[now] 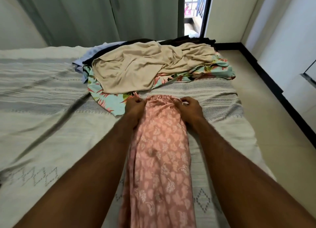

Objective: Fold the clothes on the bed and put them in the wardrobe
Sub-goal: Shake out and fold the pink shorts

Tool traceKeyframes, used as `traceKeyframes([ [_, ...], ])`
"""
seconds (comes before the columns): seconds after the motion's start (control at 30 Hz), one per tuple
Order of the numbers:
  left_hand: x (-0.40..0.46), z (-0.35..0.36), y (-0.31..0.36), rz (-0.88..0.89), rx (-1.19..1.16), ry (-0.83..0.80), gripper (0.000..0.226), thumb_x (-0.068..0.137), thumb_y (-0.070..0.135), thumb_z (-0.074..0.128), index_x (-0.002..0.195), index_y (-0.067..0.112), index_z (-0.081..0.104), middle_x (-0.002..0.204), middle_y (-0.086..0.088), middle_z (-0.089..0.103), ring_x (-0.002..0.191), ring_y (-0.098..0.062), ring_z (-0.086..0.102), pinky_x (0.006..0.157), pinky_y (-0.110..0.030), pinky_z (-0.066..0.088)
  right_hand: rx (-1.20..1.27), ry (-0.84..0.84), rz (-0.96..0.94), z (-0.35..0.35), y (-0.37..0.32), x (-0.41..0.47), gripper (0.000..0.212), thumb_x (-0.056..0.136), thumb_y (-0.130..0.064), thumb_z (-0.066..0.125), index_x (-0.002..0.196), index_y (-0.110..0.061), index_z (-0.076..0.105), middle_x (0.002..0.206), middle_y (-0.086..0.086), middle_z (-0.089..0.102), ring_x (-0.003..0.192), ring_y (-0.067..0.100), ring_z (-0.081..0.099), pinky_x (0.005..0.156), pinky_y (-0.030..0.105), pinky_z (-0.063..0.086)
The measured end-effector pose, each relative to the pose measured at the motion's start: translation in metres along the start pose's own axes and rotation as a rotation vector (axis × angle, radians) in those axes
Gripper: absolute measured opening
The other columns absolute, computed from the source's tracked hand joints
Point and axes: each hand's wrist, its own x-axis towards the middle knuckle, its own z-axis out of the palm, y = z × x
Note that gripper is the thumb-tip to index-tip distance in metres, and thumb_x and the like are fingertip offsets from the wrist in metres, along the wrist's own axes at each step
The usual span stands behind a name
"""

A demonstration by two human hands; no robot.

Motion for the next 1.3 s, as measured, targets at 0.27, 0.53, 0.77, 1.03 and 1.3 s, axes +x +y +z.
traceKeyframes([
  [0.27,-0.120,-0.049,-0.007,0.140,0.037,0.095,0.024,0.088,0.019,0.075,0.106,0.007,0.064,0.093,-0.002,0.068,0.084,-0.014,0.061,0.077,-0.023,0.047,0.331,-0.044,-0.093,-0.037,0.036,-0.087,0.040,0.087,-0.001,0.074,0.122,-0.014,0.060,0.119,0.003,0.064,0.118,0.015,0.059,0.095,0.031,0.055],
  [0.53,-0.263,-0.097,-0.042,0.072,0.564,0.037,0.037,0.096,0.050,0.057,0.080,0.016,0.058,0.078,-0.001,0.063,0.074,-0.025,0.057,0.064,-0.032,0.038,-0.008,0.059,-0.171,-0.047,0.054,-0.222,0.030,0.084,-0.037,0.079,0.109,-0.032,0.063,0.100,-0.009,0.070,0.091,0.006,0.067,0.081,0.029,0.057],
  [0.77,-0.290,-0.129,-0.039,0.054,0.381,0.080,0.032,0.100,0.041,0.053,0.091,0.011,0.055,0.090,-0.012,0.064,0.089,-0.035,0.062,0.068,-0.035,0.040,-0.134,0.071,-0.292,-0.055,0.071,-0.296,0.024,0.088,-0.024,0.073,0.106,-0.033,0.060,0.093,-0.015,0.069,0.082,0.002,0.066,0.075,0.033,0.058],
  [1.03,-0.382,-0.136,-0.064,0.108,0.506,-0.014,0.026,0.103,0.042,0.046,0.089,0.020,0.051,0.088,-0.003,0.063,0.087,-0.030,0.063,0.067,-0.035,0.040,-0.310,-0.120,-0.513,-0.079,0.089,-0.328,0.025,0.087,-0.011,0.075,0.101,-0.027,0.063,0.105,-0.003,0.062,0.086,-0.001,0.062,0.072,0.022,0.052],
  [1.3,-0.412,-0.155,-0.081,0.102,0.532,-0.094,0.027,0.099,0.045,0.054,0.080,0.026,0.050,0.076,0.007,0.059,0.077,-0.023,0.063,0.064,-0.034,0.044,-0.438,-0.275,-0.729,-0.086,0.092,-0.345,0.024,0.084,-0.009,0.077,0.106,-0.015,0.068,0.144,0.008,0.047,0.126,0.017,0.051,0.088,0.014,0.052],
])
